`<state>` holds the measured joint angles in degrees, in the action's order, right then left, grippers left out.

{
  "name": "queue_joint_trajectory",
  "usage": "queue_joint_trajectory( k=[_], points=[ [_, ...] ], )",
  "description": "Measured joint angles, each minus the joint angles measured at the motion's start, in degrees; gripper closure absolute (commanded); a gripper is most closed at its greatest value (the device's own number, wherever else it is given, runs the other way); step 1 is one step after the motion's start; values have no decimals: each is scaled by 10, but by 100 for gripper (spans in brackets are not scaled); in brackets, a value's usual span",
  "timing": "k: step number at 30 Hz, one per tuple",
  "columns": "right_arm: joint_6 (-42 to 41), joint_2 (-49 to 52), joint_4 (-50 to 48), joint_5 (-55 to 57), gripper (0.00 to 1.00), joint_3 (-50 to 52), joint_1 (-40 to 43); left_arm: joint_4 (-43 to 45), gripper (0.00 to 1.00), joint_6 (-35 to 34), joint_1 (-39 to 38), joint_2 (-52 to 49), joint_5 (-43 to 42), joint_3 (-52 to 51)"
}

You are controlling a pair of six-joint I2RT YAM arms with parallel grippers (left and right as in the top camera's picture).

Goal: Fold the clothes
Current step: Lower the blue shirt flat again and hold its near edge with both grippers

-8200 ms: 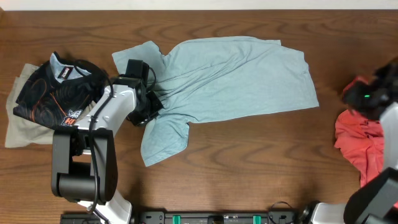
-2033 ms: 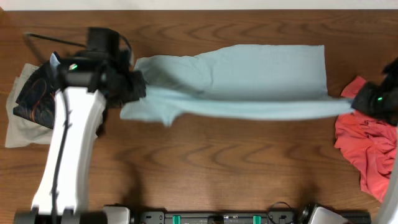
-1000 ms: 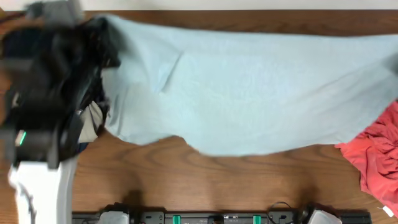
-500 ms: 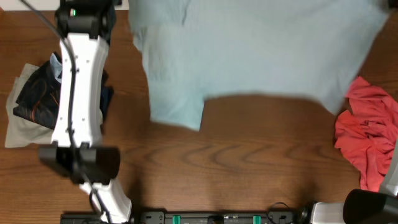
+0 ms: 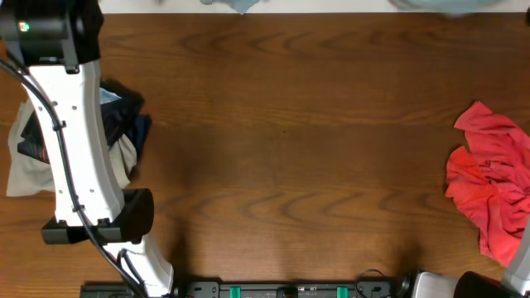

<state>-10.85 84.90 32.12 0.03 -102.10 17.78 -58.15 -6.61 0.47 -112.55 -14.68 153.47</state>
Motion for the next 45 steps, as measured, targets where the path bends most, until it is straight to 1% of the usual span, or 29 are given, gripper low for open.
queue_joint_trajectory(
  k=[1,4,7,10,14,21,28,32,37,45],
  points=[
    [3,1,51,6,99,0,0,-56,94,0,-1,-2,-1,-1],
    [9,10,190,31,98,1,0,-186,94,-1,-5,-15,-4,-22],
    [10,30,295,56,99,2,0,-273,94,0,-10,-35,-4,-60],
    [11,51,362,71,99,9,0,-337,94,0,-15,-51,-4,-120],
    [11,70,408,80,99,54,0,-341,94,-3,-22,-60,-3,-228],
    [10,77,413,90,99,207,0,-341,94,-11,-43,-61,-2,-411],
    [2,77,415,97,99,311,8,-340,94,-11,-78,-60,13,-558],
    [-7,77,415,104,99,334,26,-315,94,-14,-83,-42,29,-629],
    [-12,77,415,107,99,338,45,-276,94,-27,-75,27,40,-701],
    [-20,77,426,110,99,338,52,-271,94,-44,-67,146,43,-761]
  ],
)
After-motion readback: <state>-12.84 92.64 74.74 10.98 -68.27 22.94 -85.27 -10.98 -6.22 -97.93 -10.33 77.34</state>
